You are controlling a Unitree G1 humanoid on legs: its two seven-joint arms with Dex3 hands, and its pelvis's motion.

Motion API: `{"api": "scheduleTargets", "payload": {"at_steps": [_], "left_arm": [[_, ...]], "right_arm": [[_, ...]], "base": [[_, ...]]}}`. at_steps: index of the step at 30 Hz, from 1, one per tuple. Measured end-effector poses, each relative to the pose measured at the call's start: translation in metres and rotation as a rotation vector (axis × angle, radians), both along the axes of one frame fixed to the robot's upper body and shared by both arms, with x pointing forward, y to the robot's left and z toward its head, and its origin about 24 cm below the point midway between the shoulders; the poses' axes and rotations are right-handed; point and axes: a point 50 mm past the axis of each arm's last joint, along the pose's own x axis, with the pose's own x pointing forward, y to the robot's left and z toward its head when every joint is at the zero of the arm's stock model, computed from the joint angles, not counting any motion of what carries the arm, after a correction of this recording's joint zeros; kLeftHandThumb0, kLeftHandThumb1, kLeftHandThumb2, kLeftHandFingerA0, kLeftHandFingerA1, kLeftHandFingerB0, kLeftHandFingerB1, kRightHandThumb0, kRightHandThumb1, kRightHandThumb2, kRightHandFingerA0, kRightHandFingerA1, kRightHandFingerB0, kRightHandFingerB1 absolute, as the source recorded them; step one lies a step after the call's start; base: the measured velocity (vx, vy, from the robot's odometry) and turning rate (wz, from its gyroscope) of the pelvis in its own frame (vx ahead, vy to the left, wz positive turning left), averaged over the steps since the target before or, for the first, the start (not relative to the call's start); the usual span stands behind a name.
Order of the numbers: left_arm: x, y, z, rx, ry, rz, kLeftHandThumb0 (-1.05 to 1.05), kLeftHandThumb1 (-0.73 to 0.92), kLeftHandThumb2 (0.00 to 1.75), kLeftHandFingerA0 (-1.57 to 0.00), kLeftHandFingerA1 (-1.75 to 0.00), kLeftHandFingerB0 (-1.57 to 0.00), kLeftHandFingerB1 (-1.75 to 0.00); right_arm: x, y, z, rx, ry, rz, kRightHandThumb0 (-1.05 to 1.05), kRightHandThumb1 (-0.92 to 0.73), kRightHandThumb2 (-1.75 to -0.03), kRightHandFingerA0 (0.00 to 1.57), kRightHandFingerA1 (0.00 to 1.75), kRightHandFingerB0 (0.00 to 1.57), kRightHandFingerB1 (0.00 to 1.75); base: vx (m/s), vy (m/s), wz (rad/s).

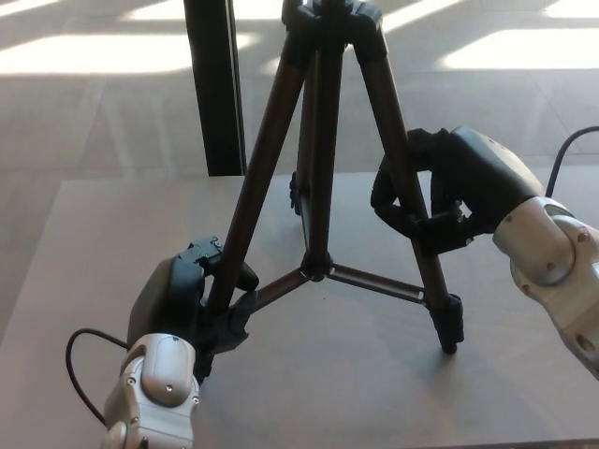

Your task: Use both hands of the robot to pick up the tripod lying in the middle of the desk and make it stand upright on the desk

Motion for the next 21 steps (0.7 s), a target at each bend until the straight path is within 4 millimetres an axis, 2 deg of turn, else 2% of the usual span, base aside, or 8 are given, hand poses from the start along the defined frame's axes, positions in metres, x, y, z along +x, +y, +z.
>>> {"api": "scheduleTargets", "payload": {"at_steps": [2, 4, 7, 9, 10, 12, 14, 21], "left_arm": [[0.000, 0.001, 0.000, 0.001, -0.002, 0.000, -0.48, 0.33, 0.78, -0.68, -1.09, -0.68, -0.97], [0.000, 0.003, 0.000, 0.007, 0.006, 0.008, -0.50, 0.45, 0.53, -0.59, -1.07, -0.60, -0.78], [0.000, 0.007, 0.000, 0.021, 0.017, 0.017, -0.63, 0.37, 0.77, -0.38, -0.64, -0.33, -0.56], [-0.001, 0.012, -0.002, 0.034, 0.041, 0.030, -0.37, 0.24, 0.88, -0.09, -0.56, -0.06, -0.54], [-0.001, 0.015, -0.002, 0.044, 0.053, 0.036, -0.77, 0.45, 0.85, 0.00, -0.40, -0.07, -0.29], [-0.001, 0.019, -0.002, 0.058, 0.071, 0.035, -0.77, 0.45, 0.85, 0.00, -0.40, -0.07, -0.29], [-0.002, 0.023, -0.003, 0.070, 0.093, 0.036, -0.92, 0.58, 0.71, 0.00, 0.00, 0.00, 0.00], [-0.004, 0.029, -0.006, 0.179, 0.178, -0.024, -1.00, 0.65, 0.62, 0.00, 0.00, 0.00, 0.00]], "right_arm": [[0.001, -0.001, -0.001, -0.009, 0.012, 0.002, -0.61, -0.57, -0.95, 0.35, 0.64, 0.00, 0.29], [0.002, -0.005, -0.004, -0.035, 0.050, -0.007, -0.68, -0.55, -0.90, 0.12, 0.51, 0.00, 0.19], [0.003, -0.011, -0.007, -0.064, 0.095, -0.020, -0.97, -0.59, -0.91, 0.00, 0.01, 0.00, 0.00], [0.003, -0.017, -0.009, -0.089, 0.127, -0.036, -1.01, -0.59, -0.94, 0.00, 0.08, 0.00, 0.00], [0.004, -0.020, -0.010, -0.105, 0.145, -0.046, -0.92, -0.50, -0.82, 0.00, 0.00, 0.00, 0.00], [0.004, -0.024, -0.012, -0.127, 0.171, -0.063, -0.92, -0.50, -0.82, 0.00, 0.00, 0.00, 0.00], [0.005, -0.027, -0.014, -0.147, 0.196, -0.078, -0.97, -0.65, -0.60, 0.00, 0.00, 0.00, 0.00], [0.003, -0.031, -0.022, -0.242, 0.275, -0.106, -0.95, -0.60, -0.71, 0.00, 0.00, 0.00, 0.00]], "base": [[0.00, 0.000, 0.00], [0.00, 0.000, 0.00], [0.00, 0.000, 0.00], [0.00, 0.000, 0.00], [0.00, 0.000, 0.00], [0.00, 0.000, 0.00], [0.00, 0.000, 0.00], [0.00, 0.000, 0.00]]}}
